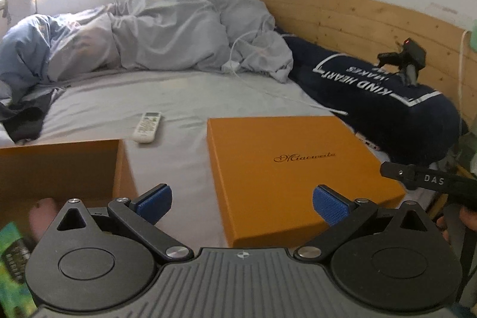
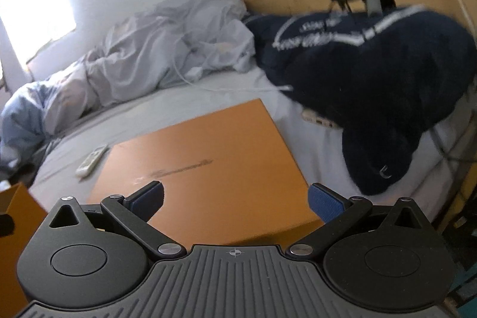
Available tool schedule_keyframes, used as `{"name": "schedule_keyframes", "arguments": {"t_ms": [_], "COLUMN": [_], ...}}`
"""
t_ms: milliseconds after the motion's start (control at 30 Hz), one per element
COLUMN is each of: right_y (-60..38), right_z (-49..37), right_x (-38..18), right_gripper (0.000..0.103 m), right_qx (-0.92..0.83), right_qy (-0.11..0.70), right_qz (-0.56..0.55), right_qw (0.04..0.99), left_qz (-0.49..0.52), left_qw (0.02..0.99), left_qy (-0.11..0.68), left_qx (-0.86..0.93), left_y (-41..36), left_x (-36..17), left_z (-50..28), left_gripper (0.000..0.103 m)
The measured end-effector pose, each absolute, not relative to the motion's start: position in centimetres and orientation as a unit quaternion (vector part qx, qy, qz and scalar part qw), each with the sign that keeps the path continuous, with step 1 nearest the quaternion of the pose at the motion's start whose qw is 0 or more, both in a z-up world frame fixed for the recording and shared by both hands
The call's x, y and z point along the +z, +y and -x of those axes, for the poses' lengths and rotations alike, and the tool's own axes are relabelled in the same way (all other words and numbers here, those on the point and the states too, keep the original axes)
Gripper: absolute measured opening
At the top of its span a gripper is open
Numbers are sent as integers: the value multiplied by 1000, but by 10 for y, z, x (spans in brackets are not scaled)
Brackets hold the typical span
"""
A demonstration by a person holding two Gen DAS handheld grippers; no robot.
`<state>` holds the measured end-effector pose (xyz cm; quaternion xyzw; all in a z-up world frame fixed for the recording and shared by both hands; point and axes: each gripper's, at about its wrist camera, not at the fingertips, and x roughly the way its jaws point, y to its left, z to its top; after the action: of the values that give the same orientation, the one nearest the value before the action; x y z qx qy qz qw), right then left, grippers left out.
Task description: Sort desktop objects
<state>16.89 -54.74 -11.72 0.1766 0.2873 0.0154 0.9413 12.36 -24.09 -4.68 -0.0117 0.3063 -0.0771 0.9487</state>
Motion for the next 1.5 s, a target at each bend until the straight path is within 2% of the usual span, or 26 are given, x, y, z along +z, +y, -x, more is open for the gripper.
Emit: {"name": "schedule_keyframes", "arguments": {"t_ms": [267, 533, 800, 867, 1233, 1500], "right_y": [-583, -579, -582, -588, -588, -573], "right_z": [-200, -213, -233, -236, -239, -239], "right_x": [-155, -155, -162, -165, -167, -157], "right_gripper": [103, 102, 82, 80, 80, 80], "right_qx": [35, 61, 73, 79, 75, 66], "right_qy": [303, 285, 312, 314, 324, 338], "right_qz": [-253, -223, -202, -216, -225, -192], "right_qw": [918, 930, 925, 921, 916, 919], "left_qz": [23, 44, 53, 51, 84, 87], "left_qw": [942, 936, 928, 927, 921, 921], "left_qy": [331, 342, 363, 365, 374, 376], "left_qx": [-58, -63, -69, -67, -65, -62], "left_y": [-254, -254, -260, -261, -256, -255], "left_x": [-81, -102, -118, -120, -126, -126], "left_z": [-179, -210, -226, -227, -243, -247], "left_gripper": [103, 103, 103, 102, 103, 101]}}
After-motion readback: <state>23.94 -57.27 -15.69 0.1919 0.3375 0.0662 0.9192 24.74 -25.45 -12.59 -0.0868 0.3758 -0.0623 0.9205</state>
